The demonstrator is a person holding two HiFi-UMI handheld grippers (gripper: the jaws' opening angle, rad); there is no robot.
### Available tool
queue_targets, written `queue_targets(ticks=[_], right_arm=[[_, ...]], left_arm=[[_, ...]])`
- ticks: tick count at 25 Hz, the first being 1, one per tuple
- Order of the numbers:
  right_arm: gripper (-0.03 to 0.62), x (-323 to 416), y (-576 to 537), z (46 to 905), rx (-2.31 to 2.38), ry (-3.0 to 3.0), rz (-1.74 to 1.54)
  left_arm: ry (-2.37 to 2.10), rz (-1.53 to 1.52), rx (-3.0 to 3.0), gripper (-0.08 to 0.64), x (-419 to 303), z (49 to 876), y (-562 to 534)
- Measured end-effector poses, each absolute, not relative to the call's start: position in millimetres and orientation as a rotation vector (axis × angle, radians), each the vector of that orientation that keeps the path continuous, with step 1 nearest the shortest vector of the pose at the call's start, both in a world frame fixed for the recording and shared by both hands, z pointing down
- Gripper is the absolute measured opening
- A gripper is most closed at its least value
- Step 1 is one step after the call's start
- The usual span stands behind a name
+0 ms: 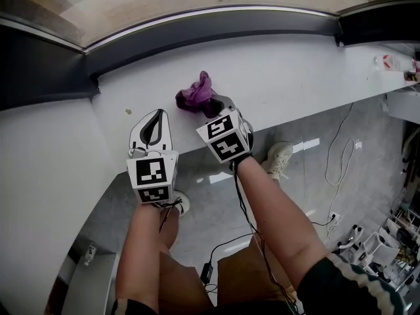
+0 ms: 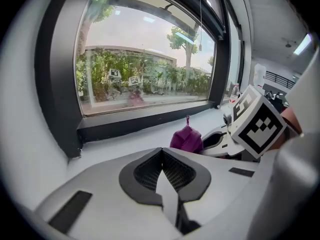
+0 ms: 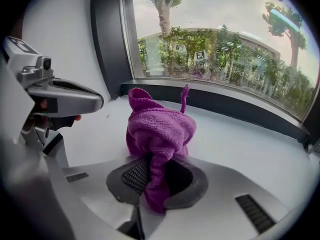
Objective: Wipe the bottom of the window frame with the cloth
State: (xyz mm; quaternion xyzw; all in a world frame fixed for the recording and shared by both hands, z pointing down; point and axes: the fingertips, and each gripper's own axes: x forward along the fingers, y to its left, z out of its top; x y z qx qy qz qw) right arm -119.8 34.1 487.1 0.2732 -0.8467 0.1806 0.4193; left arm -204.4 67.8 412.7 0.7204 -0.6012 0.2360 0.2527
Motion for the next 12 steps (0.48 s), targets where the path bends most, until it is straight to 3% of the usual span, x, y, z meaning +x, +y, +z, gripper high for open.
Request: queue_targets(ticks=[12], right_arm=[[0.072, -179, 63, 483, 0.627, -2.172, 0.416]], left_arm=[[-1.654, 0.659, 1.912, 0.009, -250, 430, 97]])
